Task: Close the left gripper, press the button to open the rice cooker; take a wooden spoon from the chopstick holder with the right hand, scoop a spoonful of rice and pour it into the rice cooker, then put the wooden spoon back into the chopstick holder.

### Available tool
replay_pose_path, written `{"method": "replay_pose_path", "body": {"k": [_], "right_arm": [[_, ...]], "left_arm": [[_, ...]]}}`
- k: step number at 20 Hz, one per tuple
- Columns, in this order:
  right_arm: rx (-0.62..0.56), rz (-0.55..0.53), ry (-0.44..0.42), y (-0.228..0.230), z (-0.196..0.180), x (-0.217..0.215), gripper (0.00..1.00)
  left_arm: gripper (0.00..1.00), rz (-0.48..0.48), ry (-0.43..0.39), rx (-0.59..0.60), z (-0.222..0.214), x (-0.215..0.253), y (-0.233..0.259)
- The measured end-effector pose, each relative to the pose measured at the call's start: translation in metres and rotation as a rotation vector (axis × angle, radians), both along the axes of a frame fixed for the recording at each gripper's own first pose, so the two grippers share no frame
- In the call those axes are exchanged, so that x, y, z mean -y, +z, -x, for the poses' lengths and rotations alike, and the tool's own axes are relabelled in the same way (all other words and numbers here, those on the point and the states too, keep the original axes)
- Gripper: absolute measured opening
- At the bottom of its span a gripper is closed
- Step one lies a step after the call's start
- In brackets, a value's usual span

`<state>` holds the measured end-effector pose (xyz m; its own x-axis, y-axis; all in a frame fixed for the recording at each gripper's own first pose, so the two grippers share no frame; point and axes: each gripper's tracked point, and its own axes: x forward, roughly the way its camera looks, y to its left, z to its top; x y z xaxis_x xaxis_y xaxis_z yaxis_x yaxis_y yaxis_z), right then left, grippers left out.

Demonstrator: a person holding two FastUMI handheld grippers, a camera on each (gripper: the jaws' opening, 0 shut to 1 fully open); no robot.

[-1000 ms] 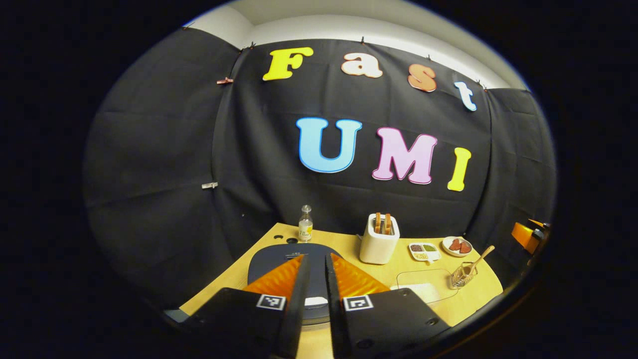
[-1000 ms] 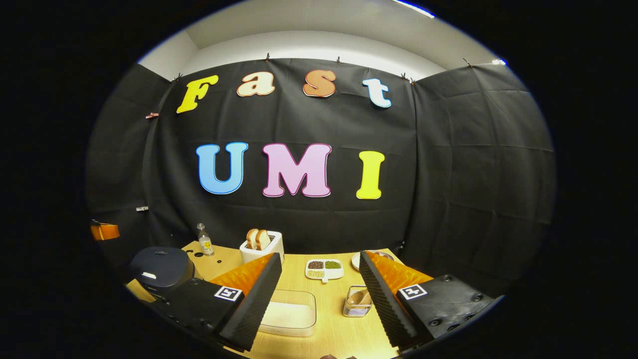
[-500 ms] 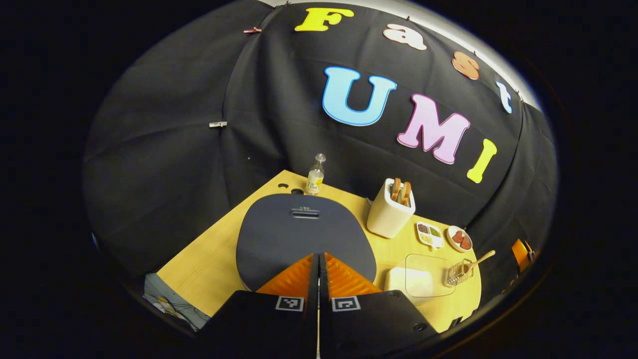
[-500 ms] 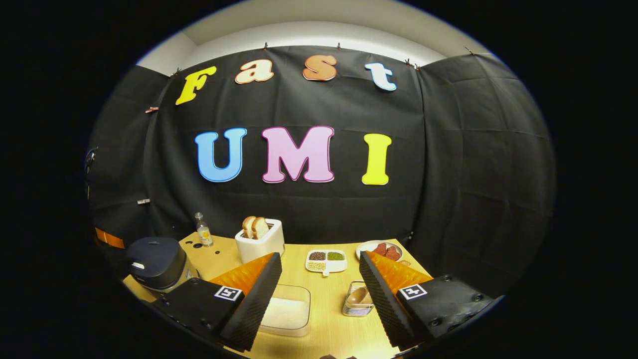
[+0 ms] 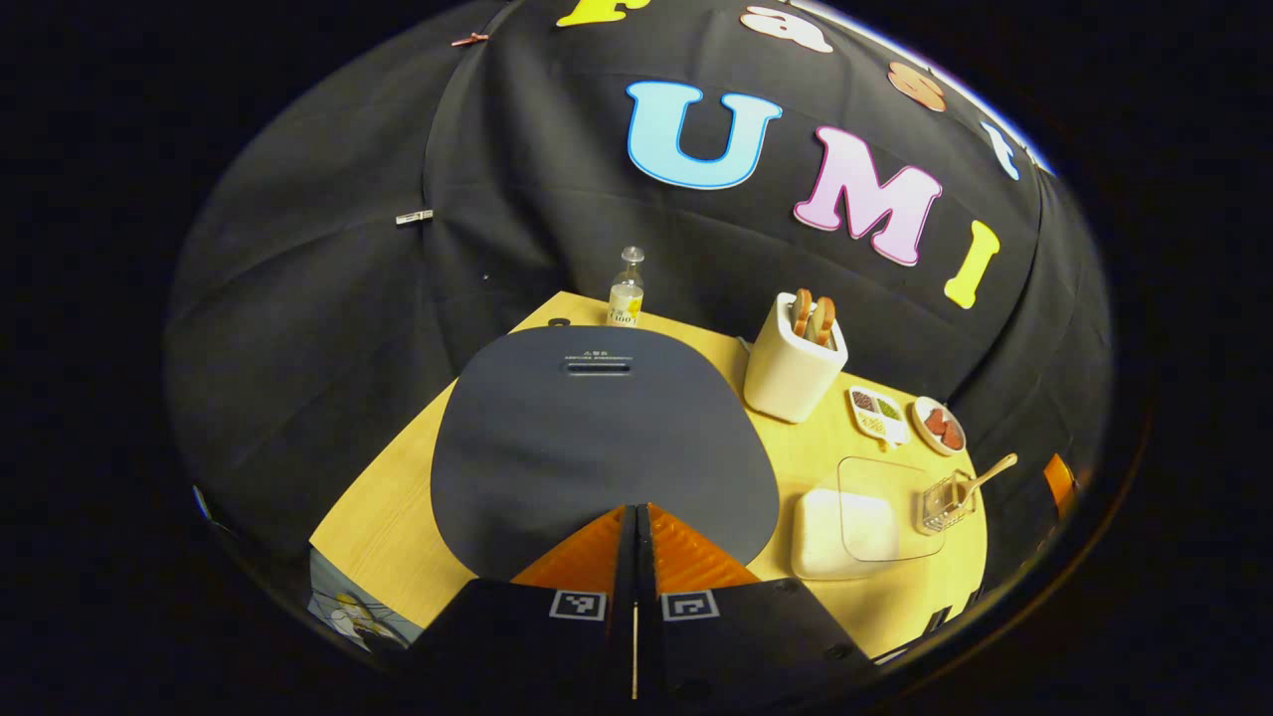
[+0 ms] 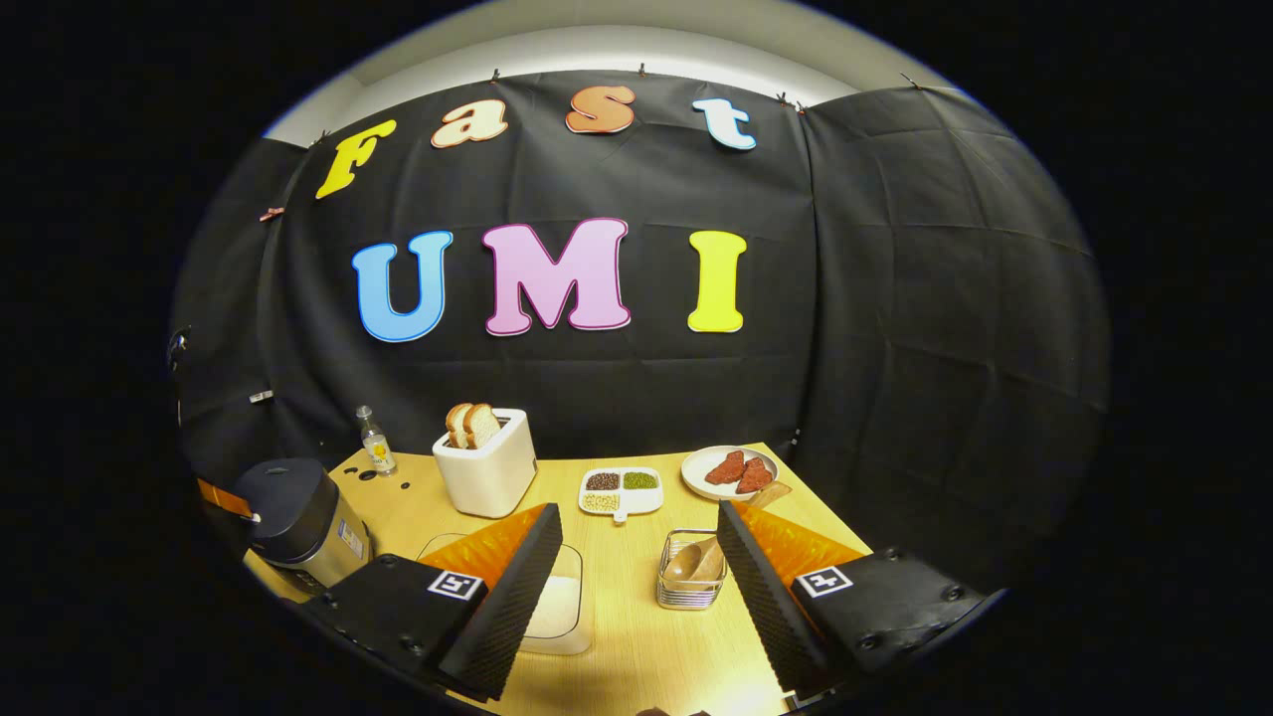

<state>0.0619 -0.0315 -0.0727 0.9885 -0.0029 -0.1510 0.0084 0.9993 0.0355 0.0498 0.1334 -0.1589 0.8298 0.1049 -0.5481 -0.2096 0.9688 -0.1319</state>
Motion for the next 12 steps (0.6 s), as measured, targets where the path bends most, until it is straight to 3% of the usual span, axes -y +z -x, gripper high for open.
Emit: {"method": "replay_pose_path", "body": {"k": [6,12], "right_arm": [[-0.015,0.014,0.006,-0.0033,0.0044,-0.0012,0.98],[-0.023,0.016,0.014,-0.0057,0.0115,-0.0007,0.98]], "left_arm": [[0.07,-0.042,-0.025,-0.028,0.0028,0.0009,-0.0055],[0.07,0.034,-0.001,-0.013,0.003,-0.0004,-0.0053]]}}
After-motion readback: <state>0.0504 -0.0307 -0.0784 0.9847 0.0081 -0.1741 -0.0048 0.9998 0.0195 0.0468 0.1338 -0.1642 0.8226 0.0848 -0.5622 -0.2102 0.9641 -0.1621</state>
